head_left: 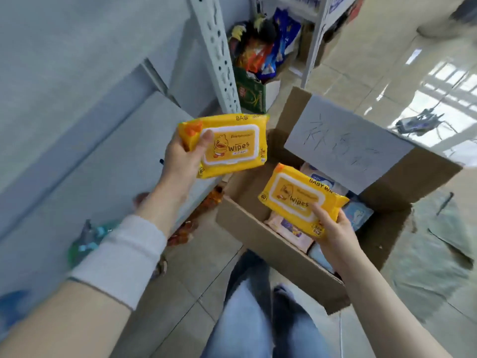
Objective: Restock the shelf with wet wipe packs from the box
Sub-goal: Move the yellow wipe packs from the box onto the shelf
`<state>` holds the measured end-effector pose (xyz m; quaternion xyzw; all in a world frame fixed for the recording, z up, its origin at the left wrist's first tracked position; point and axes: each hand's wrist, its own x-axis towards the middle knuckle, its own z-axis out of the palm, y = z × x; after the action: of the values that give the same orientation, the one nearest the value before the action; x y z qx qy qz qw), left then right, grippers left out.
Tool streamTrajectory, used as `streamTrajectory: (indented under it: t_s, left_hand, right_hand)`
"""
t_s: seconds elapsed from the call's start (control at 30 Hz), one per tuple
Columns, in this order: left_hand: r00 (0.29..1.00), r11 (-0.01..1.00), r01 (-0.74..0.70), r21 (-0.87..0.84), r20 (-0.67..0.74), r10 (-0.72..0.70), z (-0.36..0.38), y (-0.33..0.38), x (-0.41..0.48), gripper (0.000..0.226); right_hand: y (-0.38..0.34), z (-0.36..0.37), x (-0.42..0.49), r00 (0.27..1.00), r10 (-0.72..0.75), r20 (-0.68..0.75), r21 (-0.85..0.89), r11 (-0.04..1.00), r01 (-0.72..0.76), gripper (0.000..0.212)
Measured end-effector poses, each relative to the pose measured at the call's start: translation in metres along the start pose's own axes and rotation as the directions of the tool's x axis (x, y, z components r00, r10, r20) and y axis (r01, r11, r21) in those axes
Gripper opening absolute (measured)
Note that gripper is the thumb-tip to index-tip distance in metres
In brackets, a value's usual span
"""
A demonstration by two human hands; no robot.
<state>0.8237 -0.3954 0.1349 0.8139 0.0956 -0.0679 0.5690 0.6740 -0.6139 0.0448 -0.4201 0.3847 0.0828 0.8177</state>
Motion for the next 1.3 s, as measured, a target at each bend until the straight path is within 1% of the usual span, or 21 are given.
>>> streamTrajectory:
  t_s: [0.03, 0.07, 0.17, 0.23, 0.3, 0.37, 0.4, 0.47, 0.57, 0.6, 0.67, 0.7, 0.73, 0.8, 0.83, 0.93, 1.03, 1.2, 1.23, 1.27, 1.3]
  left_hand:
    - [0.999, 0.999, -0.024, -0.034, -0.046, 0.023, -0.025, 0.015, -0.018, 0.01]
    - [0.995, 0.996, -0.052, -0.068, -0.091, 0.046, -0.05, 0.027, -0.033, 0.011]
    - [0.968, 0.979, -0.137, -0.151, -0.23, 0.1, -0.127, 0.063, -0.079, 0.017]
    - [0.942, 0.962, -0.179, -0.206, -0.32, 0.106, -0.178, 0.076, -0.104, 0.013]
    - [0.905, 0.946, -0.213, -0.245, -0.414, 0.096, -0.228, 0.081, -0.127, 0.019]
    - [0.864, 0.936, -0.24, -0.258, -0.496, 0.085, -0.278, 0.077, -0.15, 0.025]
    - [0.841, 0.932, -0.252, -0.26, -0.535, 0.078, -0.303, 0.071, -0.162, 0.021]
    - [0.79, 0.928, -0.261, -0.265, -0.611, 0.047, -0.355, 0.053, -0.183, 0.012]
    - [0.714, 0.913, -0.252, -0.32, -0.698, -0.048, -0.429, 0.019, -0.213, 0.013]
    - [0.694, 0.904, -0.256, -0.343, -0.716, -0.075, -0.452, 0.008, -0.22, 0.013]
    - [0.667, 0.897, -0.256, -0.36, -0.737, -0.105, -0.49, -0.012, -0.225, 0.012]
    - [0.661, 0.9, -0.248, -0.358, -0.742, -0.113, -0.506, -0.019, -0.223, 0.012]
    - [0.662, 0.904, -0.244, -0.352, -0.741, -0.11, -0.518, -0.025, -0.218, 0.009]
    - [0.677, 0.914, -0.24, -0.328, -0.731, -0.084, -0.537, -0.035, -0.204, 0.004]
    - [0.688, 0.917, -0.24, -0.318, -0.722, -0.071, -0.544, -0.038, -0.194, 0.004]
    - [0.713, 0.921, -0.25, -0.298, -0.701, -0.033, -0.561, -0.042, -0.159, 0.002]
    - [0.727, 0.927, -0.257, -0.275, -0.686, -0.002, -0.578, -0.043, -0.118, 0.004]
    - [0.74, 0.927, -0.222, -0.302, -0.672, -0.042, -0.605, -0.046, -0.044, 0.006]
    - [0.744, 0.928, -0.213, -0.307, -0.666, -0.05, -0.61, -0.047, -0.03, 0.006]
    - [0.744, 0.929, -0.201, -0.311, -0.665, -0.062, -0.614, -0.049, -0.018, 0.006]
    - [0.738, 0.93, -0.191, -0.313, -0.671, -0.074, -0.619, -0.051, -0.006, 0.006]
  right_hand:
    - [-0.006, 0.011, -0.019, 0.998, 0.008, 0.055, 0.015, 1.0, -0.009, 0.035]
    - [-0.011, 0.023, -0.036, 0.995, -0.002, 0.097, -0.01, 1.0, 0.003, 0.036]
    - [-0.023, 0.069, -0.089, 0.97, -0.04, 0.239, -0.114, 0.991, 0.069, 0.053]
    - [-0.028, 0.1, -0.119, 0.937, -0.036, 0.346, -0.15, 0.984, 0.093, 0.049]
    - [-0.03, 0.134, -0.145, 0.894, -0.03, 0.448, -0.178, 0.976, 0.122, 0.046]
    - [-0.026, 0.172, -0.17, 0.845, -0.031, 0.534, -0.204, 0.965, 0.165, 0.054]
    - [-0.02, 0.191, -0.182, 0.822, -0.021, 0.57, -0.226, 0.957, 0.181, 0.058]
    - [-0.005, 0.23, -0.203, 0.779, -0.003, 0.627, -0.26, 0.942, 0.213, 0.056]
    - [0.026, 0.293, -0.222, 0.719, 0.037, 0.694, -0.316, 0.913, 0.258, 0.074]
    - [0.037, 0.315, -0.227, 0.71, 0.043, 0.703, -0.334, 0.902, 0.275, 0.075]
    - [0.056, 0.358, -0.232, 0.691, 0.052, 0.721, -0.35, 0.888, 0.298, 0.085]
    - [0.063, 0.378, -0.233, 0.687, 0.048, 0.725, -0.352, 0.883, 0.31, 0.091]
    - [0.069, 0.397, -0.233, 0.684, 0.04, 0.729, -0.348, 0.881, 0.32, 0.092]
    - [0.075, 0.43, -0.227, 0.676, 0.031, 0.736, -0.34, 0.881, 0.33, 0.081]
    - [0.076, 0.445, -0.224, 0.673, 0.029, 0.739, -0.34, 0.878, 0.336, 0.08]
    - [0.074, 0.489, -0.205, 0.659, -0.012, 0.752, -0.338, 0.851, 0.401, 0.094]
    - [0.066, 0.536, -0.178, 0.619, -0.022, 0.785, -0.35, 0.808, 0.473, 0.095]
    - [0.057, 0.621, -0.121, 0.554, 0.019, 0.832, -0.386, 0.737, 0.555, 0.098]
    - [0.057, 0.636, -0.112, 0.548, 0.023, 0.836, -0.4, 0.709, 0.581, 0.095]
    - [0.058, 0.651, -0.103, 0.544, 0.028, 0.838, -0.419, 0.673, 0.61, 0.087]
    - [0.058, 0.664, -0.095, 0.542, 0.027, 0.84, -0.437, 0.626, 0.646, 0.072]
